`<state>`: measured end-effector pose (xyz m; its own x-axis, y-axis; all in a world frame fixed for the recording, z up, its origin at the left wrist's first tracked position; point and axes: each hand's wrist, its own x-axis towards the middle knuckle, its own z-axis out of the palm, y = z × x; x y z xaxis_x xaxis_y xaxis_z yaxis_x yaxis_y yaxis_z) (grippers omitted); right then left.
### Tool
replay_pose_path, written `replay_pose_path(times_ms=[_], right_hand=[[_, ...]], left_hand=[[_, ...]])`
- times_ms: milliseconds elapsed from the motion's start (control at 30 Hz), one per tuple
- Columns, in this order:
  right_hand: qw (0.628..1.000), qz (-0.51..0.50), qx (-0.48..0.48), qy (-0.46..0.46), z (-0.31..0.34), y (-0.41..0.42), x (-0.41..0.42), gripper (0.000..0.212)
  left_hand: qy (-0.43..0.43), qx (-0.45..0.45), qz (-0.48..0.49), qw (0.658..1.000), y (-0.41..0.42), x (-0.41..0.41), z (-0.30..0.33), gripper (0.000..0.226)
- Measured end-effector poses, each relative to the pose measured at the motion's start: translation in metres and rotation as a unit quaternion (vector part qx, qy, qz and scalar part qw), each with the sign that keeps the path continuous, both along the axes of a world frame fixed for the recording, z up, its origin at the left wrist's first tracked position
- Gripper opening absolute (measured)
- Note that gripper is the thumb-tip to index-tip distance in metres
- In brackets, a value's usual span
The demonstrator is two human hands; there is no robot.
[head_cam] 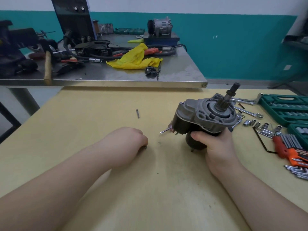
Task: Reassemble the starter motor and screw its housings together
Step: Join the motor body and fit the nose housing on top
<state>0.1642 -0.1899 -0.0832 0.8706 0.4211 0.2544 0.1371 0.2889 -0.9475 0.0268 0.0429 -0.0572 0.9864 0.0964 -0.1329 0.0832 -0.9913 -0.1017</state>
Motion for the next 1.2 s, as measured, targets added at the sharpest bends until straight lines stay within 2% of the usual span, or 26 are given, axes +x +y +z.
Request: replay_pose_path(times_ms=[100,200,267,333,400,433,533,567,633,733,867,967,1200], right_hand=[[1.000,-0.013,0.008,0.009,-0.001,-0.002,0.002,0.037],[1.000,-0.011,0.004,0.011,-0.001,-0.003,0.002,0.038],[1.000,-0.005,0.002,0.009,-0.001,-0.003,0.003,0.038],[1.000,0.003,-0.003,0.007,0.000,-0.004,0.006,0.038],[1.000,0.009,-0.009,0.006,0.001,-0.007,0.009,0.039],[1.000,0.009,-0.010,0.006,0.001,-0.008,0.010,0.040],[1.000,-0.001,0.004,0.013,-0.001,-0.009,0.013,0.046],[1.000,-0.002,0.006,0.015,-0.001,-0.009,0.013,0.047],[1.000,0.004,0.003,0.011,-0.002,-0.008,0.014,0.045],[1.000,0.016,-0.005,0.004,-0.002,-0.006,0.015,0.043],[1.000,0.031,0.003,0.003,-0.001,-0.005,0.016,0.043],[0.999,0.032,0.007,0.004,-0.001,-0.006,0.017,0.045],[0.999,0.029,0.017,0.006,0.001,-0.007,0.016,0.047]], left_hand=[[0.028,0.024,0.002,0.999,-0.003,0.011,0.007,0.021],[-0.042,-0.089,0.061,0.993,0.014,0.022,0.019,0.022],[-0.127,-0.207,0.164,0.956,0.034,0.035,0.032,0.019],[-0.183,-0.313,0.268,0.893,0.056,0.052,0.042,0.023],[-0.194,-0.379,0.325,0.845,0.074,0.069,0.042,0.028],[-0.182,-0.383,0.339,0.839,0.081,0.078,0.038,0.028],[-0.112,-0.315,0.365,0.869,0.087,0.100,0.020,0.017],[-0.079,-0.283,0.362,0.884,0.085,0.104,0.015,0.025],[-0.031,-0.206,0.331,0.920,0.081,0.113,0.005,0.037],[-0.008,-0.113,0.256,0.960,0.071,0.124,-0.004,0.035],[-0.005,-0.112,0.168,0.979,0.045,0.130,-0.008,0.030],[0.017,-0.139,0.129,0.982,0.024,0.133,-0.009,0.032],[0.066,-0.181,0.119,0.974,0.003,0.144,-0.002,0.040]])
